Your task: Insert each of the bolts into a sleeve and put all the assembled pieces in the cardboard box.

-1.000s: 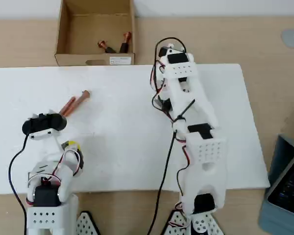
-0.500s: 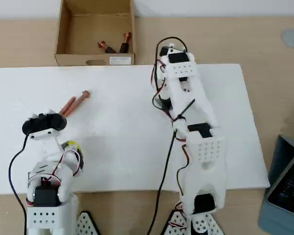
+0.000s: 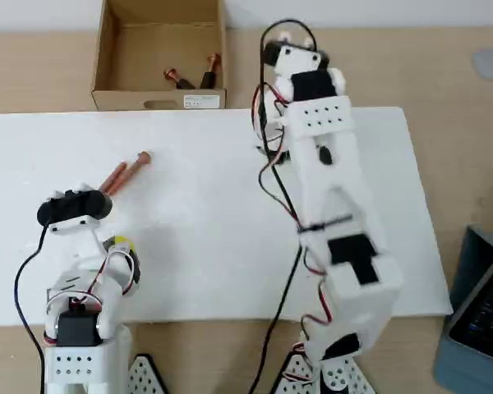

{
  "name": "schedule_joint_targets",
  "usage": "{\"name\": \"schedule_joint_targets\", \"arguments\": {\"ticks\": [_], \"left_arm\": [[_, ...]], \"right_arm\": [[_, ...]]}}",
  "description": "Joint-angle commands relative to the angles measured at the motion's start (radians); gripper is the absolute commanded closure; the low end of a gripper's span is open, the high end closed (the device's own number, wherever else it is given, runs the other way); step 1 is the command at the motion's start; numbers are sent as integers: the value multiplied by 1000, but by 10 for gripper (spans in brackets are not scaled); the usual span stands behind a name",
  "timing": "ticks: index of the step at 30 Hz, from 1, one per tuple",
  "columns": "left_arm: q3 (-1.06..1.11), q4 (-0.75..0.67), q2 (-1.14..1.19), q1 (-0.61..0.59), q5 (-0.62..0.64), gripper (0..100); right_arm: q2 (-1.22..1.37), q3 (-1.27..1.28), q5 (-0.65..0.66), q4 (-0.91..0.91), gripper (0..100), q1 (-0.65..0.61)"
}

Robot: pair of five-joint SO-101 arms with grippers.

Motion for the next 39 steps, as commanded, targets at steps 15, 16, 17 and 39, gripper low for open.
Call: {"name": "schedule_joint_targets", "arguments": {"ticks": [15, 16, 17, 39], "left_arm": [[-5, -6, -10, -8, -2, 997], [-9, -6, -10, -8, -2, 996], [-18, -6, -10, -8, -2, 995], [-786, 0, 642, -115, -5, 998]], "right_arm": [[-710, 381, 49, 64, 989, -31], [-753, 446, 49, 49, 989, -31], [-799, 509, 49, 28, 989, -30], [-1497, 1353, 54, -338, 989, -30]]}}
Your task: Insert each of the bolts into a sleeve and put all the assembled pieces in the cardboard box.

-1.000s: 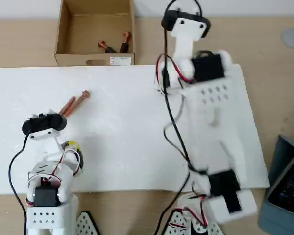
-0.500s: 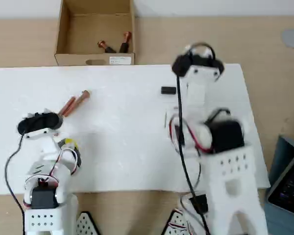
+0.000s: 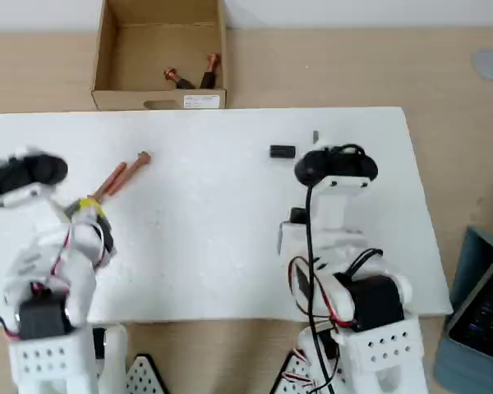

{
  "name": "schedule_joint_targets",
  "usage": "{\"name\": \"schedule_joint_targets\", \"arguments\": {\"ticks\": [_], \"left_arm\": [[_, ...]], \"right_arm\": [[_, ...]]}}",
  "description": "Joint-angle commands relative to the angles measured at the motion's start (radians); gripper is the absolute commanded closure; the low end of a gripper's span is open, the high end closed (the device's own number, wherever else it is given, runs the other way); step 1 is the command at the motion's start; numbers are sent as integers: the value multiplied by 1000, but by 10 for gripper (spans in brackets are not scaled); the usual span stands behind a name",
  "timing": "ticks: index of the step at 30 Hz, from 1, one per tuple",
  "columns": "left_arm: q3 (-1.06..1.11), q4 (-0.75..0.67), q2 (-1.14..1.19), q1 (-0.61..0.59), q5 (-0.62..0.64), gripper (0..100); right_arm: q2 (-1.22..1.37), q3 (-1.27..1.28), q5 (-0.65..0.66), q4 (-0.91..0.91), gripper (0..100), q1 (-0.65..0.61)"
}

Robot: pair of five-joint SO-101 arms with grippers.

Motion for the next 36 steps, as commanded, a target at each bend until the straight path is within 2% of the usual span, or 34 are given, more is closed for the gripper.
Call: {"name": "schedule_joint_targets", "arguments": {"ticks": [1, 9, 15, 25, 36], "left_arm": [[-241, 0, 248, -5, -3, 998], [-589, 2, 714, 17, -14, 998], [-763, 18, 1004, 60, -253, 998], [-1102, 290, 1435, 95, -632, 994], [-1522, 465, 1791, 94, -810, 988]], "right_arm": [[-28, 1, 6, -25, 989, -4], [-30, 1, 0, -26, 989, -4], [-30, 1, 0, -26, 989, -4], [-30, 12, 5, -48, 989, -4], [-30, 12, 3, -48, 989, -4]]}}
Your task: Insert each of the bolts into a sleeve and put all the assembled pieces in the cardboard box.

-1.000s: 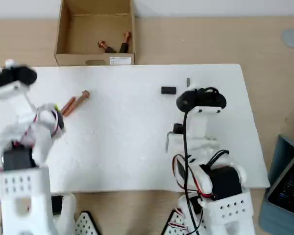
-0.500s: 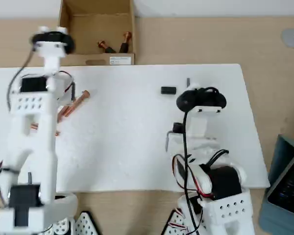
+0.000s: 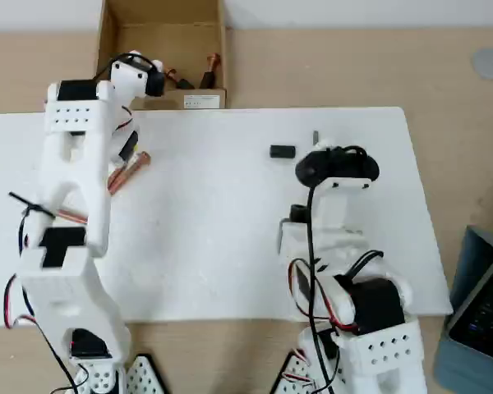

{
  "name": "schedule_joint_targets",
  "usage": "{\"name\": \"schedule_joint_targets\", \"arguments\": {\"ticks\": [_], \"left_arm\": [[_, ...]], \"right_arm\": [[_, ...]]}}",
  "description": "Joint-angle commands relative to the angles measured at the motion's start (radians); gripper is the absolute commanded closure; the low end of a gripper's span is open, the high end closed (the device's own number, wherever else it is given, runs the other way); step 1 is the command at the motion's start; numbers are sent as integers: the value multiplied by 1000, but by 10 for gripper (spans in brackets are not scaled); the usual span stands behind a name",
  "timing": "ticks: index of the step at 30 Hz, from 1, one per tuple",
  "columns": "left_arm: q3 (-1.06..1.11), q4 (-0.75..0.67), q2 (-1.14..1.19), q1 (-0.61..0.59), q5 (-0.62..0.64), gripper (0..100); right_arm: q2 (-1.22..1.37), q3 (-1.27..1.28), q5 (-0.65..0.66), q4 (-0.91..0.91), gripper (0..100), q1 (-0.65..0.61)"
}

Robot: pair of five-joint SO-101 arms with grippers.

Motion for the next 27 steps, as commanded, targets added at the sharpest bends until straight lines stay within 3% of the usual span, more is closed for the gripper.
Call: {"name": "schedule_joint_targets", "arguments": {"ticks": [1, 5, 22, 27], "left_arm": [[-150, 52, 64, 3, -52, 974], [-249, 97, 150, 3, -61, 896], [-348, 117, 317, 40, -120, 889], [-348, 60, 363, 35, -120, 891]], "right_arm": [[-15, 2, 3, -21, 989, -4], [-15, 2, 2, -21, 989, -4], [-15, 33, 2, -35, 989, -4], [-15, 33, 3, -35, 989, -4]]}}
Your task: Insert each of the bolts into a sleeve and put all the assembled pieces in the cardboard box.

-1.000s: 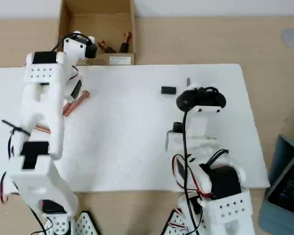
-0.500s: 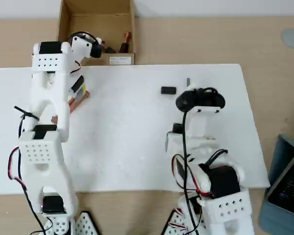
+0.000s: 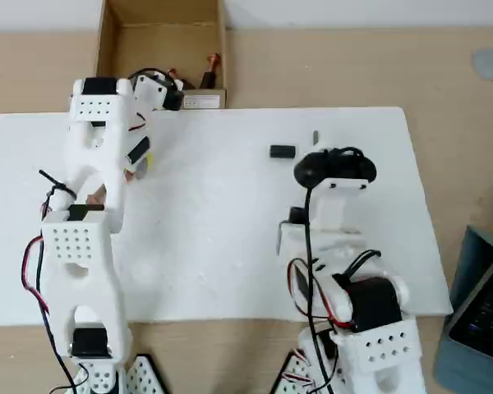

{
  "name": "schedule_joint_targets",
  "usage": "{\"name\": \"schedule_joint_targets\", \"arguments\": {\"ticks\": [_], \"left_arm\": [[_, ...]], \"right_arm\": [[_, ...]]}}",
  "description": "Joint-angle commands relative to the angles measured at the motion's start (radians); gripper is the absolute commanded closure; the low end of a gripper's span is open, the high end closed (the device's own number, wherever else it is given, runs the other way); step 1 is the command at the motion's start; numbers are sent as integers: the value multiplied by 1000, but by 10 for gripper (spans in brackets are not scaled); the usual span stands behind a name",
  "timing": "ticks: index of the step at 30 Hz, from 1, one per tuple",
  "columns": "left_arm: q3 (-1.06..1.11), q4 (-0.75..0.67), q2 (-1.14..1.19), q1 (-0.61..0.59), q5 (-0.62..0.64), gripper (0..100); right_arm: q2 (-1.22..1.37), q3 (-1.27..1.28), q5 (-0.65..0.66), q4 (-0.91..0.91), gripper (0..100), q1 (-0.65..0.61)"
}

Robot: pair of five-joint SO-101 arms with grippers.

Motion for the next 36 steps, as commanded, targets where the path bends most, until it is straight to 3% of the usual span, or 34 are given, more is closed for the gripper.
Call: {"name": "schedule_joint_targets", "arguments": {"ticks": [1, 7, 12, 16, 22, 29, 36], "left_arm": [[-46, -34, 4, 11, -9, 891], [-52, -64, 47, 15, -8, 895], [-44, -61, 56, 15, -6, 1000], [-49, -55, 50, 9, -5, 997], [-209, 94, 35, 11, 0, 997], [-370, 155, -87, 17, 169, 997], [-184, 155, -404, 69, 272, 997]], "right_arm": [[-15, 2, 3, -23, 989, -4], [-15, 2, 3, -23, 989, -4], [-15, 2, 2, -23, 989, -4], [-15, -4, 5, -23, 989, -4], [-15, -50, 6, -14, 989, -4], [-28, -127, 64, 38, 989, -4], [-202, -120, 164, 44, 989, 7]]}}
